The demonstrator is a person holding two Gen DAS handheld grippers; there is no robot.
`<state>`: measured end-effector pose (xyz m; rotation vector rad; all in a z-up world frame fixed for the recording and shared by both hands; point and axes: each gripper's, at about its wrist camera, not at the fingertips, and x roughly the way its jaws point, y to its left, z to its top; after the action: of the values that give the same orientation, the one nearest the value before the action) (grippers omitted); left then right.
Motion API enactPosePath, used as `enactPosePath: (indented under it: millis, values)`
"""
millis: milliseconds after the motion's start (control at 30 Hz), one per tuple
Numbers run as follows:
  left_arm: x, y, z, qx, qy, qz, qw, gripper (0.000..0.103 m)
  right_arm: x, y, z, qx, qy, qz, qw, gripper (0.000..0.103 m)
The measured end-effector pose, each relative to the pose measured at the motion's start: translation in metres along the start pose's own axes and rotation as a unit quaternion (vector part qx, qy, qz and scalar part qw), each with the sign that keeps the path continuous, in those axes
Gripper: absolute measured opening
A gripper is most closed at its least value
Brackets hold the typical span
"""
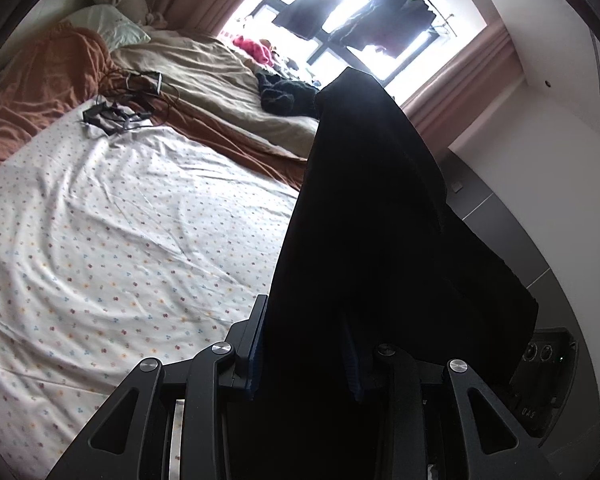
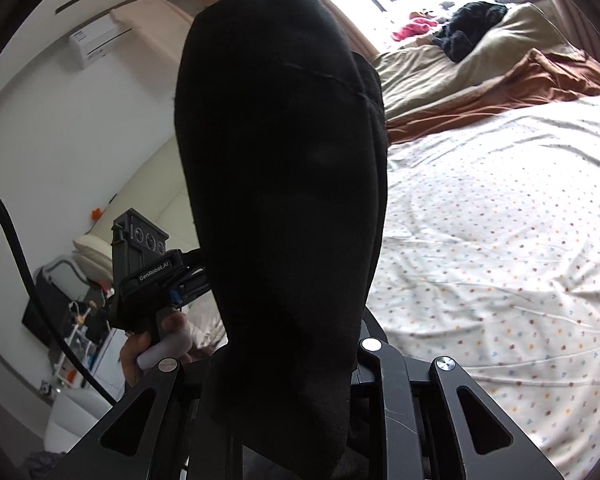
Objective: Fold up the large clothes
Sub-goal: 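Carry the folded black shirt with both grippers toward the headboard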
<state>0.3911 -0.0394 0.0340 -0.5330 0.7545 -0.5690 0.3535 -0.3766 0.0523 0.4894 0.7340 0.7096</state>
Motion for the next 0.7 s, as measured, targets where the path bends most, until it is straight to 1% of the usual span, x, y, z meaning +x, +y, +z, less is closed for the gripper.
enactPosePath:
  millis: [167, 300, 400, 600, 700]
  values:
    - [-0.053, 0.011, -0.002, 0.000, -0.026, 0.006, 0.9997, 0.034, 0.007, 0.039, -0.009, -0.022, -0.001, 0.015, 1.000, 0.021]
    - [-0.098, 0.020, -0.006, 0.000, -0.045, 0.010, 0.9989, 0.034, 0.015, 0.076, -0.020, -0.040, -0.001, 0.034, 0.999, 0.021]
    - [-0.127, 0.025, -0.009, 0.000, -0.058, 0.019, 0.9981, 0.034, 0.024, 0.097, -0.022, -0.050, 0.002, 0.049, 0.998, 0.021]
    - [-0.182, 0.046, -0.006, -0.003, -0.090, 0.035, 0.9954, 0.033, 0.054, 0.146, -0.023, -0.076, 0.012, 0.077, 0.994, 0.021]
    - [-0.213, 0.064, -0.003, -0.007, -0.107, 0.042, 0.9933, 0.033, 0.080, 0.172, -0.019, -0.087, 0.021, 0.088, 0.992, 0.021]
